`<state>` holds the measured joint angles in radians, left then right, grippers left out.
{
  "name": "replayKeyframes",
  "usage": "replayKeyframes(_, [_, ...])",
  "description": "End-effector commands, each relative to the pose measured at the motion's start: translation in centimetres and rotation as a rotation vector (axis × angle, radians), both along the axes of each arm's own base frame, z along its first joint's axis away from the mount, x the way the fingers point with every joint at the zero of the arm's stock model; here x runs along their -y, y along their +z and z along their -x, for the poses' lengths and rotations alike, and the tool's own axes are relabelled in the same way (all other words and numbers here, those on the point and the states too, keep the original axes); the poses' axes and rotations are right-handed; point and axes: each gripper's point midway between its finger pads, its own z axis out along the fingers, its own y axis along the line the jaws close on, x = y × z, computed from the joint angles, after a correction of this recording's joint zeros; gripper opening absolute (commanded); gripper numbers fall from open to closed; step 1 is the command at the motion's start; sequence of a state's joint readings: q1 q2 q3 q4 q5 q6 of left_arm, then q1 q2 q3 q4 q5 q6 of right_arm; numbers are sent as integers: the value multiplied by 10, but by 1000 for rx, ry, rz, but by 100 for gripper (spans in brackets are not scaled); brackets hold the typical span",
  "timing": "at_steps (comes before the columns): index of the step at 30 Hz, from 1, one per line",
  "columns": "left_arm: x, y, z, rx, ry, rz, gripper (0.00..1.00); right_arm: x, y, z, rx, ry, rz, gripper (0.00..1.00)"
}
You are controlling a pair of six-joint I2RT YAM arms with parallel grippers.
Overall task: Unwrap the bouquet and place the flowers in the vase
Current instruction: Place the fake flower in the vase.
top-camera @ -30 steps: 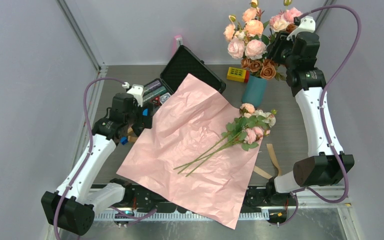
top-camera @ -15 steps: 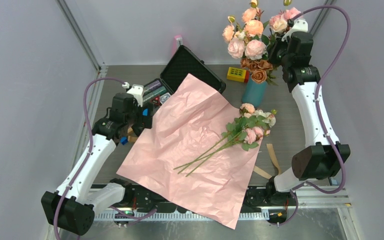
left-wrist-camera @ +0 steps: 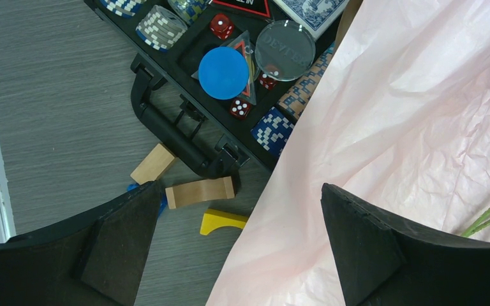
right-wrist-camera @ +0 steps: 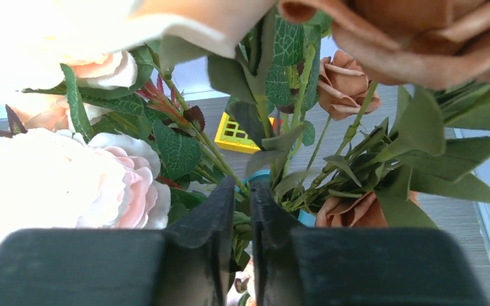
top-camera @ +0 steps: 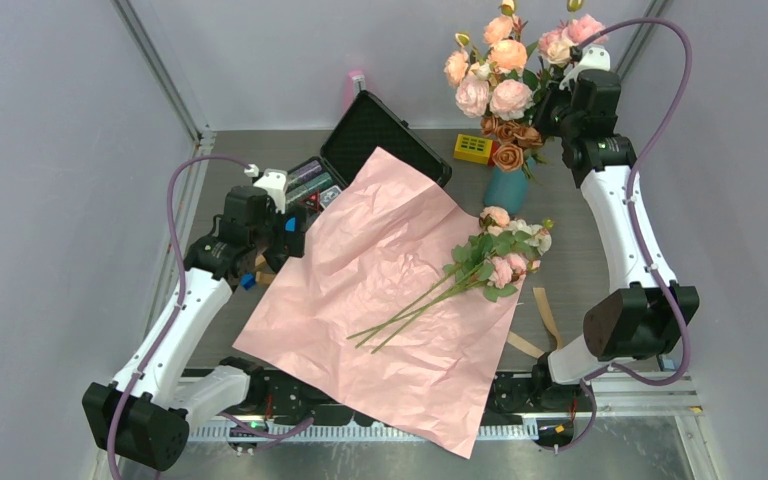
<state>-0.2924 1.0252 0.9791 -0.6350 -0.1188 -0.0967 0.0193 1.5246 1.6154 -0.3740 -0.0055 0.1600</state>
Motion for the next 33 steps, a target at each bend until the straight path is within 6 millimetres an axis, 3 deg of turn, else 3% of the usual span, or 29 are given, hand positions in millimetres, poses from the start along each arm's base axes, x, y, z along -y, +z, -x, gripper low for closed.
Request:
replayKeyframes(1, [5,6,-1,21,-26,25,100,6,35,14,93,-24,5,27])
replayKeyframes(7, [13,9,0,34,-63,53,100,19,50,37,118,-92,28,45])
replayKeyframes(14, [20,11,1,41,-77,82,100,28,52,73,116,-141,36,52])
replayKeyframes(19, [41,17,7,14,-51,196,98,34,49,104,107,-205,-20,55])
replayKeyframes(22, [69,20,17,-23,-60,368,96,39,47,127,104,-267,-90,55])
replayKeyframes(26, [111,24,33,-7,-136,434,96,38,34,153,83,-294,-163,55])
replayKeyframes(33, [170,4,50,-25,-263,455,93,27,-12,190,-23,-281,-239,55])
